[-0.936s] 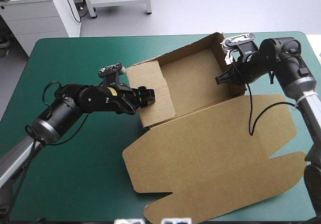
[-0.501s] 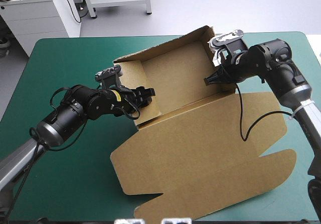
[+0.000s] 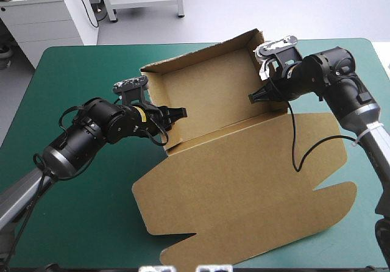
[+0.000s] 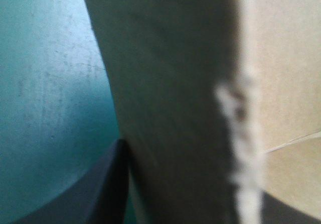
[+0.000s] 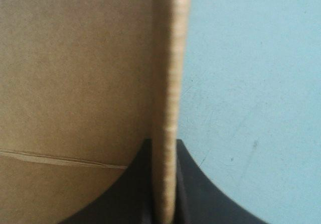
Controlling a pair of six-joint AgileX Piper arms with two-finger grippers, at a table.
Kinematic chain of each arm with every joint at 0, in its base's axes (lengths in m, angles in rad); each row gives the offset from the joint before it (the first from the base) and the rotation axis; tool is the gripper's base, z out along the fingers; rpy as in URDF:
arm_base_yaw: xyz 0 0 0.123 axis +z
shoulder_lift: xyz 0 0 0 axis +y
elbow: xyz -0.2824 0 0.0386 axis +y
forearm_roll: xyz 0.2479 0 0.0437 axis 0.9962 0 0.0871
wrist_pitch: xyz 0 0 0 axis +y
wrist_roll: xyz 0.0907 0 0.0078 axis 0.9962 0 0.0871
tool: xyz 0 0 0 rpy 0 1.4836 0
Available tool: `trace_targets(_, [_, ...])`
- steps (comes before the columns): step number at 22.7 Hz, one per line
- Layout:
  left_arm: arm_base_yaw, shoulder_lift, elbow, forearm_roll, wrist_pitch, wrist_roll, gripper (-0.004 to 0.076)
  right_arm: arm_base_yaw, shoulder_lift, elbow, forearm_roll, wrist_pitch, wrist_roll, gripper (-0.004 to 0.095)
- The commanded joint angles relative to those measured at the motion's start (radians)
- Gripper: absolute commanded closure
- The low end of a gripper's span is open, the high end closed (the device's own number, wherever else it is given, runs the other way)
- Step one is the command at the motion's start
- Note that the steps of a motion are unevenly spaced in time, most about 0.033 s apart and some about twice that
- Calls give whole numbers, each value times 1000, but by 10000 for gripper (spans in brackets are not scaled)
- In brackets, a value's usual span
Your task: Fold the box
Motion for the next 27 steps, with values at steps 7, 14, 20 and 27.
trace_targets(7, [-25, -30, -109, 205, 55, -29, 732, 15, -47, -38, -72, 11, 154, 912])
trace_targets(14, [-23, 174, -424, 229, 403, 180, 732, 13, 29, -38, -77, 85, 219, 912])
trace_targets(20, [-23, 349, -497, 209, 443, 235, 732, 13, 156, -38, -79, 113, 234, 913])
trace_targets(27, [50, 487, -497, 147, 464, 241, 732, 13, 262, -38, -49, 104, 206, 913])
